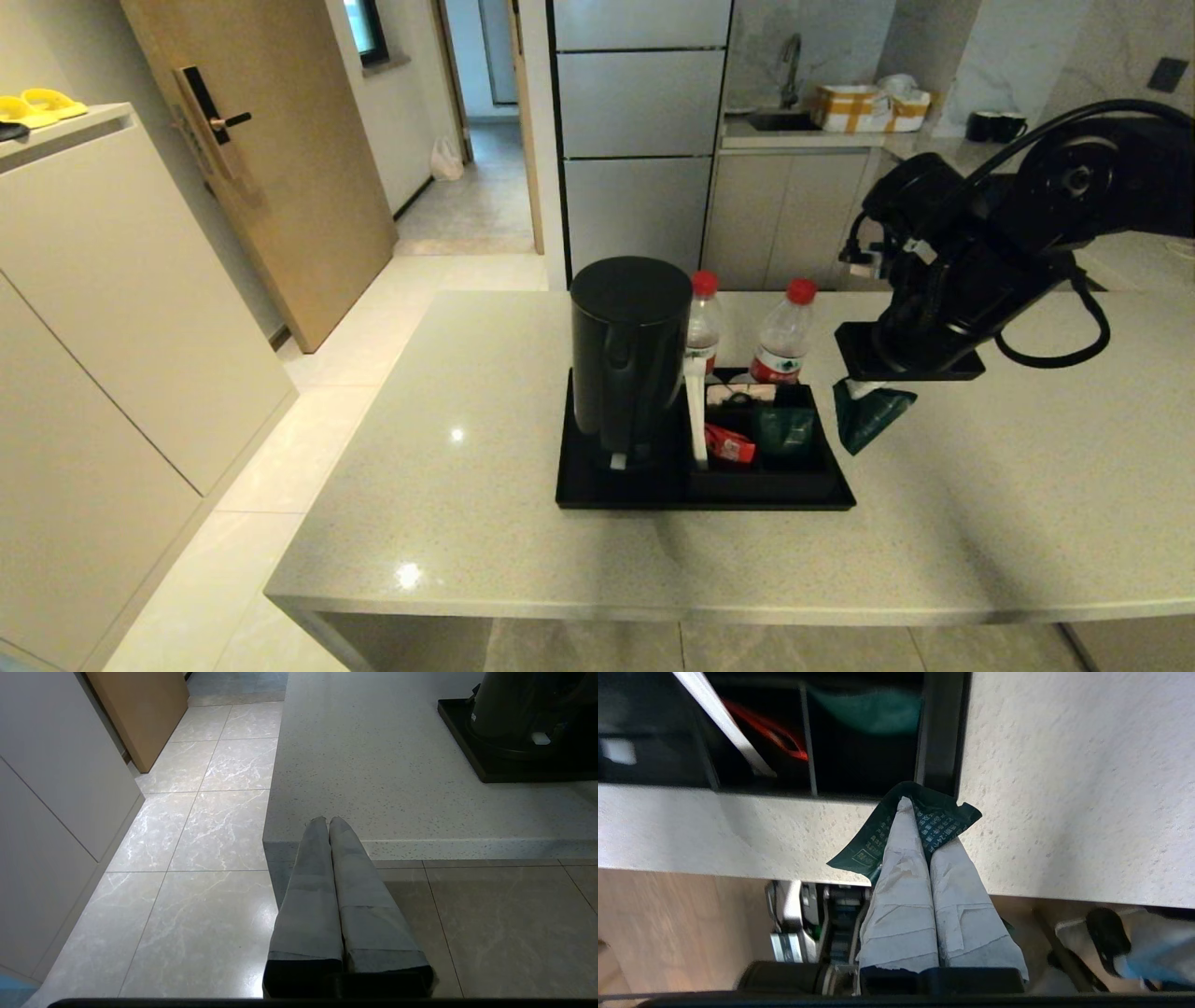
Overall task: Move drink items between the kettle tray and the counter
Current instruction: Return the tea bag to its original position
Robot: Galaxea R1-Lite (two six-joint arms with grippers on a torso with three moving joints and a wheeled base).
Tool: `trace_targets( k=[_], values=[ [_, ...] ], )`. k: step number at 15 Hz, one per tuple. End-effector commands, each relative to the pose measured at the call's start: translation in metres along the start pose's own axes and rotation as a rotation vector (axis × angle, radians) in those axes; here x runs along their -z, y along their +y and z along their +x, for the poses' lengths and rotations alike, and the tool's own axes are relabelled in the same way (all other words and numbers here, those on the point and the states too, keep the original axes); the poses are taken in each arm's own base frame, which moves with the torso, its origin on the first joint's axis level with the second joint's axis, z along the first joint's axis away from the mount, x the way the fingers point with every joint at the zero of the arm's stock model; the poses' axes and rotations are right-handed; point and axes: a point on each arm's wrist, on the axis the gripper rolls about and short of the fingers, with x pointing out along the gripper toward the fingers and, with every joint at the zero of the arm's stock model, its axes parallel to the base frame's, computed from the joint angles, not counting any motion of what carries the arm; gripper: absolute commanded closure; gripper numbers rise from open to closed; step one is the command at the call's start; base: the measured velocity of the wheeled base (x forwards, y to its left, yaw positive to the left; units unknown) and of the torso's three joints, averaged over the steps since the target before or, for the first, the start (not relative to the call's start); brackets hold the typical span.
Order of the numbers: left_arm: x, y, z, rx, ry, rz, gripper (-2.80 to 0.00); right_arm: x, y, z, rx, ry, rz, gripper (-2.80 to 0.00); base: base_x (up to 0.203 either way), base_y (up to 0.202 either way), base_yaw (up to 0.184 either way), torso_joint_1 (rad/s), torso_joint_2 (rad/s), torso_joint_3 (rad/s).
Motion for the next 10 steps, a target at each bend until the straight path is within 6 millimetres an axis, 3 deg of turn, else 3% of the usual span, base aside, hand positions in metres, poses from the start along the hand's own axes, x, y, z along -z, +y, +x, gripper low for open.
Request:
trace_targets(
  k=[1,5,10],
  values=[
    [0.000,0.000,0.000,0.000,0.002,0.001,0.00,0.008,0.011,0.018,0.007,0.067,-0.019,0.00,0.000,0.000,0.000,0.000,0.00,0.000],
    [0.000,0.000,0.000,0.000,0.001,0.001,0.00,0.005,0.023,0.051,0.022,0.086,-0.027,0.00,0.000,0.000,0.000,0.000,0.00,0.000],
    [0.000,0.000,0.000,0.000,0.002,0.001,0.00,0.004,0.035,0.070,0.029,0.096,-0.049,0.00,0.000,0.000,0.000,0.000,0.00,0.000]
  ],
)
